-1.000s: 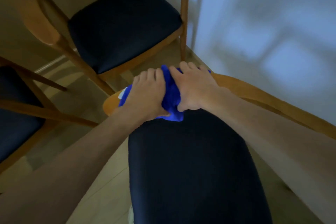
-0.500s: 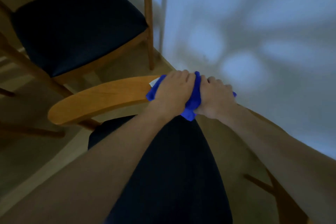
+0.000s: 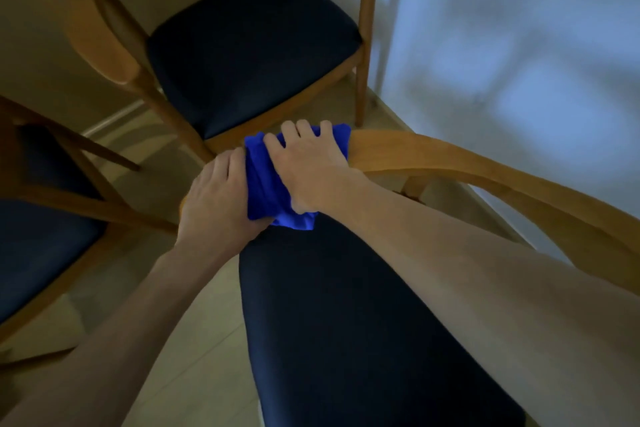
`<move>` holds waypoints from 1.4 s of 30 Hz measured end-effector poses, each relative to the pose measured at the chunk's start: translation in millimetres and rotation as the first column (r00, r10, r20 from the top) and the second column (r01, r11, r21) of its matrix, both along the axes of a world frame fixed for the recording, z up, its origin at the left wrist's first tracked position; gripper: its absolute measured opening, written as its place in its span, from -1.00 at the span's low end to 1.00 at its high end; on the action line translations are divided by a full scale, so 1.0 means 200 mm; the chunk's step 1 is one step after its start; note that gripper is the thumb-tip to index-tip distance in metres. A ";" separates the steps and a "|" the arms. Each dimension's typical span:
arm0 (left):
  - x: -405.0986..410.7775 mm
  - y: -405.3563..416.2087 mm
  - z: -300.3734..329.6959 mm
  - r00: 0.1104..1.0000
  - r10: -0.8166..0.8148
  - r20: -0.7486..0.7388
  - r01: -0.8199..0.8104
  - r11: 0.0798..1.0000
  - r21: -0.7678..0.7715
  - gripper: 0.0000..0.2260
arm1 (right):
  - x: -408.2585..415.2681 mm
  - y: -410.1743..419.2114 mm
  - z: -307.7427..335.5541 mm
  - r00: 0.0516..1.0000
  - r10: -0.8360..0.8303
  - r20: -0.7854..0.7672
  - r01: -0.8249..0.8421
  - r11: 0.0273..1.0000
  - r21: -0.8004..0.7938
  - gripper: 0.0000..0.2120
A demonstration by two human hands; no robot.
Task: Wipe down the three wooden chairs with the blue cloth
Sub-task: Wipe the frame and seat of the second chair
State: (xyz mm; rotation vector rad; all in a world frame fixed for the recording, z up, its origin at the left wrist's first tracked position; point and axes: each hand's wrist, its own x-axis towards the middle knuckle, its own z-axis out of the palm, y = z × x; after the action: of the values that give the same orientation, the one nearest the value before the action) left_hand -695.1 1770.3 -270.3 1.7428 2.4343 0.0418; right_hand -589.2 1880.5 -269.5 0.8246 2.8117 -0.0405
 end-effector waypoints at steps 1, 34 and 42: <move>0.01 0.01 0.00 1.000 0.003 -0.013 -0.003 1.000 -0.008 -0.07 | 0.02 0.01 0.00 1.000 -0.003 -0.017 0.002 1.000 -0.020 -0.03; 1.12 0.77 -0.10 0.784 -0.620 -0.032 0.619 0.785 -0.016 -0.37 | 1.31 0.27 0.16 0.713 -0.658 0.244 0.691 0.718 -0.085 -0.59; 1.13 0.83 -0.05 0.755 -0.649 0.095 0.655 0.753 -0.067 -0.46 | 1.29 0.29 0.11 0.688 -0.691 0.223 0.716 0.695 -0.057 -0.82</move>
State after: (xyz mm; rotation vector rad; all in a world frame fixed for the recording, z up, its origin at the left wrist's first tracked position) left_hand -469.5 1936.9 -279.4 2.3895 1.6131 -0.0941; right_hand -331.4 1938.2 -247.4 1.7248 2.1143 -0.2627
